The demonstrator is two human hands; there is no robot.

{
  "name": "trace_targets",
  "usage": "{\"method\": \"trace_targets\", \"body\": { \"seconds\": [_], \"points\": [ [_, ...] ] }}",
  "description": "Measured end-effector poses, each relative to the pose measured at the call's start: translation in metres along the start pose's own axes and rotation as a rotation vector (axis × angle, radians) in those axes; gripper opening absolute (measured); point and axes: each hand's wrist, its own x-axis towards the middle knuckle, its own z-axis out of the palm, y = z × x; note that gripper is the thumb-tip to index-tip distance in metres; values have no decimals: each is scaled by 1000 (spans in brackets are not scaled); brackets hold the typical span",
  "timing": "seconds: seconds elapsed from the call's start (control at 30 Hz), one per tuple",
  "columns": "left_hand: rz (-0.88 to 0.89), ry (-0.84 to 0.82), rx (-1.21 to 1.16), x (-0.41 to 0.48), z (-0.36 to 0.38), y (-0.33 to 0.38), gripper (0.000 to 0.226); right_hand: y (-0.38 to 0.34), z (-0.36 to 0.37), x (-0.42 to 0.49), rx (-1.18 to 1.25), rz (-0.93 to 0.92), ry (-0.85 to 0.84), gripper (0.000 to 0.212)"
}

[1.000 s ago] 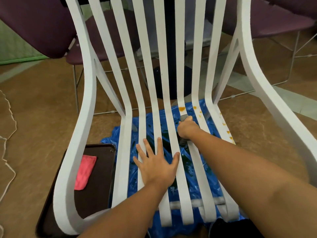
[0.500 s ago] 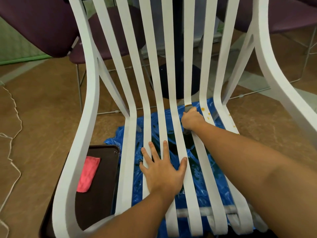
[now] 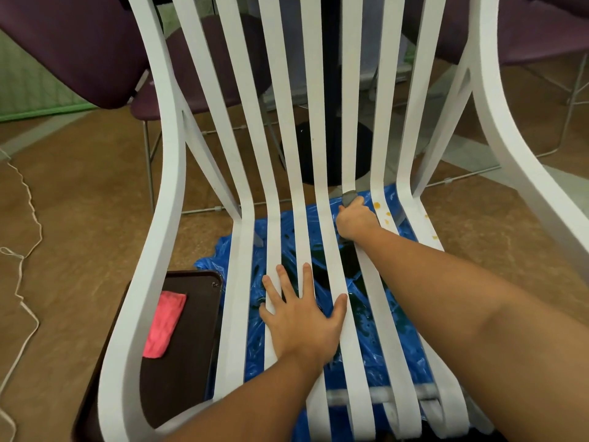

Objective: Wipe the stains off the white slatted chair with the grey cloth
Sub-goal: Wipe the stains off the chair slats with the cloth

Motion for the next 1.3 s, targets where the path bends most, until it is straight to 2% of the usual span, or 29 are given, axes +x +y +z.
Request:
{"method": "trace_targets", "body": {
  "seconds": [0.37, 0.8, 0.97, 1.1, 1.23, 1.3],
  "points": [
    [-4, -11, 4, -1, -3, 1, 89, 30, 6, -55, 11, -41, 25, 37],
    [-15, -28, -2, -5, -8, 2, 89, 75, 12, -145, -91, -46, 49, 38],
    [-16, -9, 1, -6, -8, 1, 89, 98, 20, -175, -149, -181, 118, 47],
    [-15, -4, 6, -7, -9, 2, 89, 102, 23, -177, -112, -137, 116, 40],
    [-13, -1, -10, -7, -9, 2, 89, 97, 20, -180, 115, -58, 188, 39],
    [-12, -1, -12, -7, -8, 2, 90, 95, 20, -179, 147, -14, 211, 36]
  ]
}}
